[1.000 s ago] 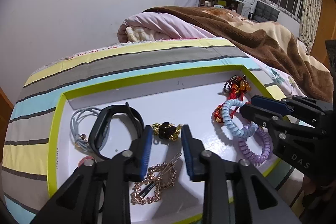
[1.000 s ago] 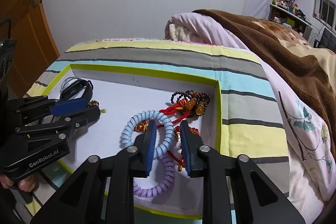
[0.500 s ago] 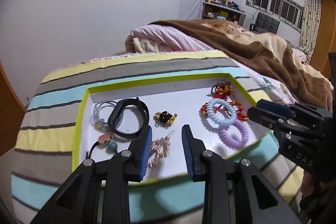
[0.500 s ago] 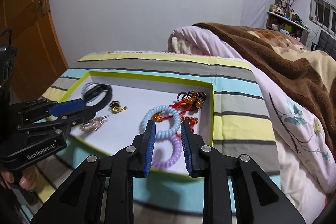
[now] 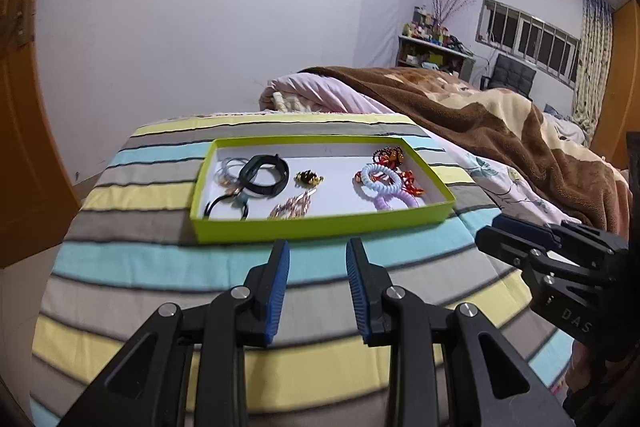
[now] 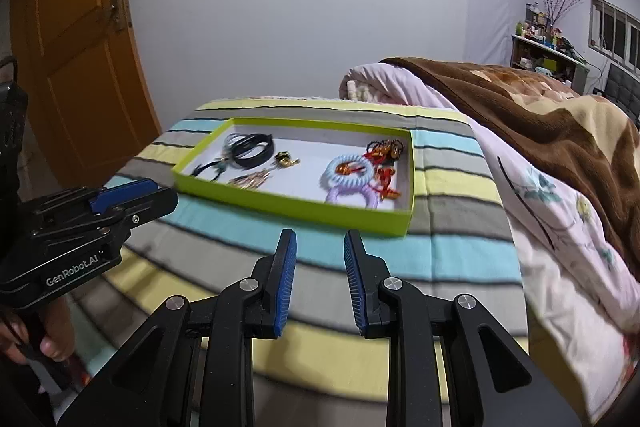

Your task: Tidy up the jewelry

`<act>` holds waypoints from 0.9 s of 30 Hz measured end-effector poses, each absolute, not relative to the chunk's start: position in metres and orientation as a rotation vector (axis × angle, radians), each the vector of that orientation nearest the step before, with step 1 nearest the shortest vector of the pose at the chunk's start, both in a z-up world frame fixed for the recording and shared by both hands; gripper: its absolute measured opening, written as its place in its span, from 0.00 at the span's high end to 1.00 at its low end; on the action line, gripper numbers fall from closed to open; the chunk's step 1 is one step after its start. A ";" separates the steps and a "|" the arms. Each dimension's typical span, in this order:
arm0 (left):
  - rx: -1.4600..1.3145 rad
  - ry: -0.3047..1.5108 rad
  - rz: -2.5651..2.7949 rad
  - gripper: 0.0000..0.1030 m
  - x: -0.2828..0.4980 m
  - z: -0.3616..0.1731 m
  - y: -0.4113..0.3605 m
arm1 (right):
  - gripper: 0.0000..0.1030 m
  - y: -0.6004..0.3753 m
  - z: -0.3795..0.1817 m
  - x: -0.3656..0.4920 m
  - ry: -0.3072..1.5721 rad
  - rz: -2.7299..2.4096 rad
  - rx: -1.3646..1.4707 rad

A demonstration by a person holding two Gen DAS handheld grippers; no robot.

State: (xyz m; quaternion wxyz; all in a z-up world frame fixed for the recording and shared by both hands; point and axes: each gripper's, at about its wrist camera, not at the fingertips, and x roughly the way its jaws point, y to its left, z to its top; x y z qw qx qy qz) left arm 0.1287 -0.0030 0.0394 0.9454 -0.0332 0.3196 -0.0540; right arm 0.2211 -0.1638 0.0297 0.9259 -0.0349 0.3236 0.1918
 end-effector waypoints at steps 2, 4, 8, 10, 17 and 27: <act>-0.066 0.641 -0.096 0.70 0.115 0.040 -0.005 | 0.75 -0.163 0.031 0.208 0.662 0.399 -0.071; -0.062 0.632 -0.093 0.70 0.100 0.041 -0.005 | 0.75 -0.162 0.033 0.193 0.652 0.404 -0.082; -0.040 0.616 -0.074 0.70 0.074 0.042 -0.006 | 0.75 -0.162 0.037 0.168 0.630 0.411 -0.083; -0.043 0.614 -0.065 0.70 0.061 0.042 -0.004 | 0.75 -0.163 0.037 0.155 0.620 0.414 -0.085; -0.060 0.602 -0.030 0.70 0.029 0.040 0.001 | 0.75 -0.161 0.036 0.120 0.588 0.423 -0.127; -0.070 0.596 -0.015 0.70 0.008 0.036 -0.002 | 0.75 -0.166 0.031 0.101 0.585 0.421 -0.112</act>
